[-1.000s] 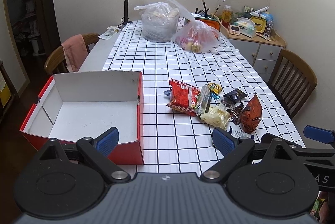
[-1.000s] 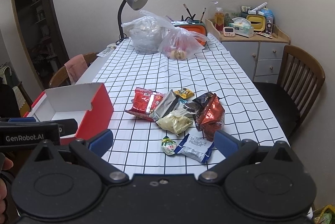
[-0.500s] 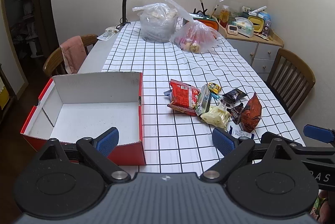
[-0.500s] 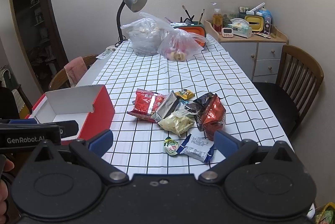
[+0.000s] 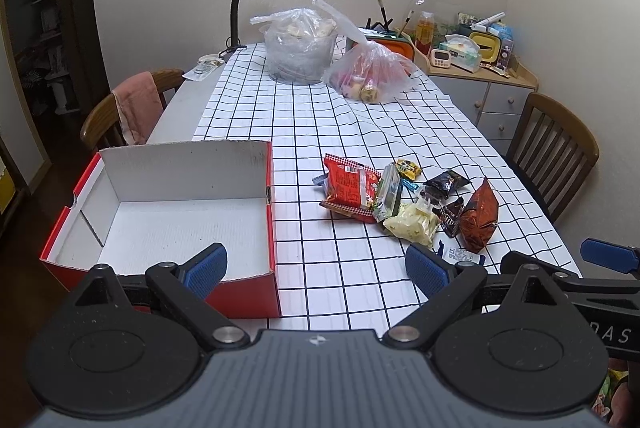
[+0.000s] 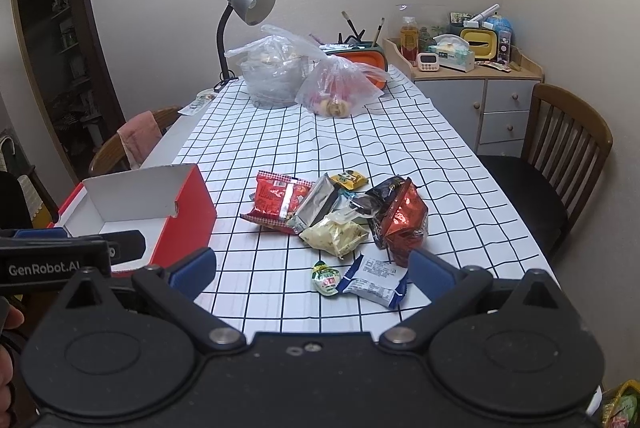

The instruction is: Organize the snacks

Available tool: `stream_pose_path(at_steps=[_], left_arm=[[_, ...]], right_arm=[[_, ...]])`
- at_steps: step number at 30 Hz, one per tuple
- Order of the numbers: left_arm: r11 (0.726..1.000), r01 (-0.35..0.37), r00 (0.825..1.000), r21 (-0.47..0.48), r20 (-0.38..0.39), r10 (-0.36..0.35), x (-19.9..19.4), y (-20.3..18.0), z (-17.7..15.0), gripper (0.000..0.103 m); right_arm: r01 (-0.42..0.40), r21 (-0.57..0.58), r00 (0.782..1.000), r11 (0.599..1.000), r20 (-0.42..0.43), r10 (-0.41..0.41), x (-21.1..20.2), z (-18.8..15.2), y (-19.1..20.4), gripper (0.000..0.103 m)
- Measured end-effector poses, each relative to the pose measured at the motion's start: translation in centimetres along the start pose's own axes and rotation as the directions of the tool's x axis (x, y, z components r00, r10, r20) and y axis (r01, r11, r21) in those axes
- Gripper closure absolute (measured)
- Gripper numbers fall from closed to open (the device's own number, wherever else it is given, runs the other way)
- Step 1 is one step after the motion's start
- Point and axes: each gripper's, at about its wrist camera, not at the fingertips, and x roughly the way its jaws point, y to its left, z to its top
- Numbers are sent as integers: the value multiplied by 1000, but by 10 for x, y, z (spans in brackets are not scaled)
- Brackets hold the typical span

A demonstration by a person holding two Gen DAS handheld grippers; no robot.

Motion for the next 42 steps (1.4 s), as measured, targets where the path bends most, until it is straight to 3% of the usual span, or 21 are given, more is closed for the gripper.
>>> stream_pose_path(at_steps=[12, 22, 26, 33, 42], left_arm=[[1000, 16, 1000, 8, -13, -15, 5, -5, 0, 6], [1000, 4, 999, 21, -48, -3, 32, -36, 6, 6], [1000, -7, 998, 25, -65, 9, 45, -48, 8, 6], [998, 10, 990, 54, -144, -2, 76, -69, 0, 6], [999, -11, 972, 41, -236, 20, 119, -84, -8, 7]], right_arm=[[-5, 2, 1000, 1000, -5, 5, 1, -2, -2, 0], [-89, -32, 995, 996, -50, 87, 28, 5, -44, 2], [-115, -104, 992, 988, -66, 108, 41, 5, -58, 3], [-188, -222, 977, 957, -146, 158, 74, -7, -79, 4], [-305, -366, 941, 879, -255, 221, 133, -19, -94, 13]])
